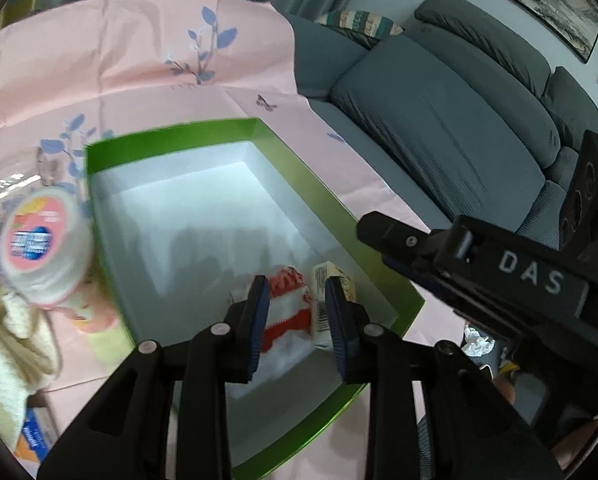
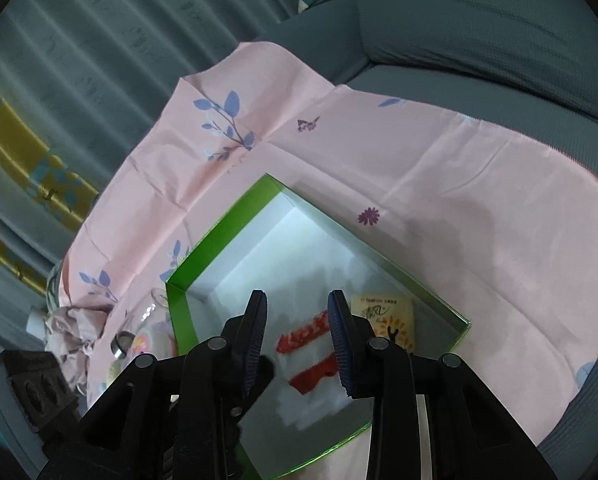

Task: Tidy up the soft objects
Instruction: 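Move the right tool back to the pile and grasp the yellow-white towel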

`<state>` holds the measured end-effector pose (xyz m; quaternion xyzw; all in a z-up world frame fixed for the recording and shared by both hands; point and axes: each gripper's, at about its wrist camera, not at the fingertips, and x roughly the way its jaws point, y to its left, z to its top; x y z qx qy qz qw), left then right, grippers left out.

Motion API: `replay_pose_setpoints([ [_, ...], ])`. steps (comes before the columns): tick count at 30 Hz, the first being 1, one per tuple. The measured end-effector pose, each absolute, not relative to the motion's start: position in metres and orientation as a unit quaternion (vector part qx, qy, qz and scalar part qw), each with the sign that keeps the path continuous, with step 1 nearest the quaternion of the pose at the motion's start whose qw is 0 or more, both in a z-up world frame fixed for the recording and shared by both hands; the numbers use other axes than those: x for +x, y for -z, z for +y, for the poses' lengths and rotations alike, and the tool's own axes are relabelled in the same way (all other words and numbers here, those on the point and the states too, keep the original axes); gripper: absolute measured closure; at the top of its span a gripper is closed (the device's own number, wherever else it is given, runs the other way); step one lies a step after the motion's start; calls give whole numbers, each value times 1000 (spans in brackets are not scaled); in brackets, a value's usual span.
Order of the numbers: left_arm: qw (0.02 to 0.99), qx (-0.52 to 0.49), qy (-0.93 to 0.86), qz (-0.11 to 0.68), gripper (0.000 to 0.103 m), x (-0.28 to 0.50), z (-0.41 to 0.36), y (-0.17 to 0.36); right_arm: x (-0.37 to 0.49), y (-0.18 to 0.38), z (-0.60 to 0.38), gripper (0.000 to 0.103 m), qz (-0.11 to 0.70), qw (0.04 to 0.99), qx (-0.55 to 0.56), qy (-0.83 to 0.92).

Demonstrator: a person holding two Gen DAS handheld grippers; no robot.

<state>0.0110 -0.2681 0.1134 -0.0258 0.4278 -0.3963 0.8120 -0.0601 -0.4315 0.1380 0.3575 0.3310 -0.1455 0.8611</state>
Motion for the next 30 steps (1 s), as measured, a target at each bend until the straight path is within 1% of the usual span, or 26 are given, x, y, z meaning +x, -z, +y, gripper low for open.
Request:
replay_pose_setpoints([
  [1, 817, -24, 390, 424, 65, 11, -263, -116, -60, -140, -429, 68, 330, 863, 354, 146],
  [2, 821, -23, 386, 420, 57, 11, -258, -118, -60, -142, -427, 63, 327, 866, 349, 146],
  [3, 825, -22, 383, 416, 50, 10, -254, -119, -59, -145, -424, 54, 324, 870, 342, 145],
  [4, 832, -22, 375, 409, 45, 10, -246, -122, -59, -149, -420, 50, 319, 875, 334, 144],
  [5, 836, -22, 370, 404, 43, 9, -240, -124, -59, -152, -416, 40, 313, 881, 326, 142],
  [6, 842, -23, 364, 398, 39, 9, -232, -127, -59, -155, -412, 32, 308, 885, 320, 140],
  [8, 853, -31, 350, 387, 34, 9, -216, -132, -57, -162, -403, 24, 300, 894, 305, 133],
  [10, 864, -43, 332, 377, 20, 11, -196, -137, -55, -168, -393, 21, 293, 903, 290, 120],
  [12, 875, -53, 315, 364, 16, 10, -175, -142, -53, -175, -382, 17, 288, 911, 276, 106],
  [14, 883, -57, 298, 357, 13, 10, -157, -146, -49, -180, -369, 15, 285, 918, 262, 89],
  [15, 886, -57, 290, 358, 7, 10, -150, -147, -49, -182, -364, 15, 284, 920, 257, 82],
  [16, 889, -58, 281, 358, 4, 10, -139, -148, -47, -183, -358, 15, 284, 922, 252, 73],
  [20, 900, -62, 240, 357, 4, 7, -94, -148, -41, -190, -332, 15, 283, 930, 231, 33],
  [22, 905, -71, 217, 360, 2, 5, -71, -146, -39, -193, -320, 14, 284, 932, 225, 12],
  [28, 908, -130, 134, 375, 1, 1, 14, -130, -30, -196, -273, 13, 302, 930, 198, -73],
  [29, 906, -143, 122, 380, 1, 1, 25, -125, -26, -193, -263, 5, 308, 926, 200, -88],
  [30, 904, -153, 111, 383, 1, -1, 33, -121, -22, -191, -254, 0, 314, 923, 199, -99],
])
